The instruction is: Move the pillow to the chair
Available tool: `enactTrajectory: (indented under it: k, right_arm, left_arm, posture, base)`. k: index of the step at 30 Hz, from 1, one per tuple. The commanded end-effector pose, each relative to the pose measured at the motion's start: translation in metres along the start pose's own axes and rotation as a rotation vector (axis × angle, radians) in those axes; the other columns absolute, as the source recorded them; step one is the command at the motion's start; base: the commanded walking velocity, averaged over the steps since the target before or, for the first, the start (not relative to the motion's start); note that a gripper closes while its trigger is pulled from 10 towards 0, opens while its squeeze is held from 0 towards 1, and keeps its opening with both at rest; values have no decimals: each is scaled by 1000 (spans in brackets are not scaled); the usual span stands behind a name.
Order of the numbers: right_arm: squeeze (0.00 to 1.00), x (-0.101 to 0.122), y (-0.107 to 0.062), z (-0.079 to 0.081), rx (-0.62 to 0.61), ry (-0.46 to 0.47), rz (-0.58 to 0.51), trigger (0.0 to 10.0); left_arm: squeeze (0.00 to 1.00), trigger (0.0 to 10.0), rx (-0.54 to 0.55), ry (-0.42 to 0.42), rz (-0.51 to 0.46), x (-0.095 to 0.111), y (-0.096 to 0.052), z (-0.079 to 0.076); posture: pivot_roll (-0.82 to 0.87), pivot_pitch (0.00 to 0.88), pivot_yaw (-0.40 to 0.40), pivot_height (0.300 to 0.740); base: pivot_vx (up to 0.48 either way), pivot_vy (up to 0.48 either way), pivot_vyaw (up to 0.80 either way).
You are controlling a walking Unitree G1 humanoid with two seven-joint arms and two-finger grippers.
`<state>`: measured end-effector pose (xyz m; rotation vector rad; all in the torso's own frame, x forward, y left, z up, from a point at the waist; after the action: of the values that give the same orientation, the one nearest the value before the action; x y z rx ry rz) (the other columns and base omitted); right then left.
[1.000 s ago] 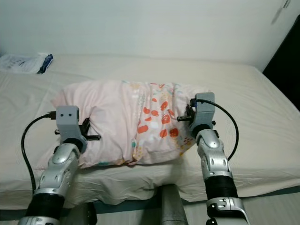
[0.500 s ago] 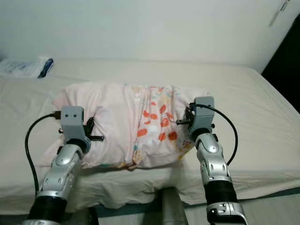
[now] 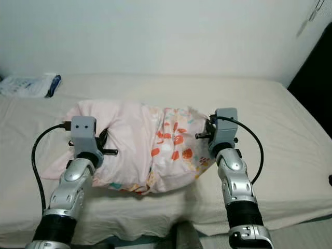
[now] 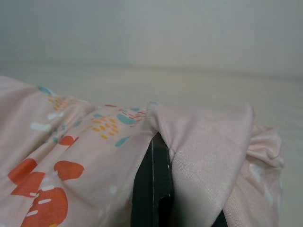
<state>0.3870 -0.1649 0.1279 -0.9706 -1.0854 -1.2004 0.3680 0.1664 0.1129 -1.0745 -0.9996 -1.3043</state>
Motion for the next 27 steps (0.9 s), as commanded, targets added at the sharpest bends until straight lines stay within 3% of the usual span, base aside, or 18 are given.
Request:
enactTrajectory:
  k: [1,13,27]
  right_arm:
    - [0,9,3,13,55,-28,-40,10000]
    - [0,8,5,14,73,-41,-35,10000]
    - [0,12,7,15,79,-25,-50,10000]
  left_arm:
    - [0,10000,-16,2,-58,14,4,-4]
    - [0,10000,-12,-17,-65,13,1,-2]
    - [0,10000,-33,-47,-62,13,2,-11]
  posture:
    - [-67,0,-97,692]
    - [-53,0,-112,737]
    - [-65,0,-92,740]
  base:
    - [0,0,0]
    - [0,0,0]
    - [0,0,0]
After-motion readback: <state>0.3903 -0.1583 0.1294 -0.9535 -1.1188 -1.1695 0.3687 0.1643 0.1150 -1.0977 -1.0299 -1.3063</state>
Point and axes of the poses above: a point about 5 cm out from each wrist's last joint towards the gripper, its own y axis pointing out of the wrist towards the gripper, its own x axis along the axis of the wrist's last joint, z = x × y, the point moved 5 cm from there along y, pointing out of the wrist towards the gripper, and after that the axes turned 13 degrees about y, right-handed, at the moved point
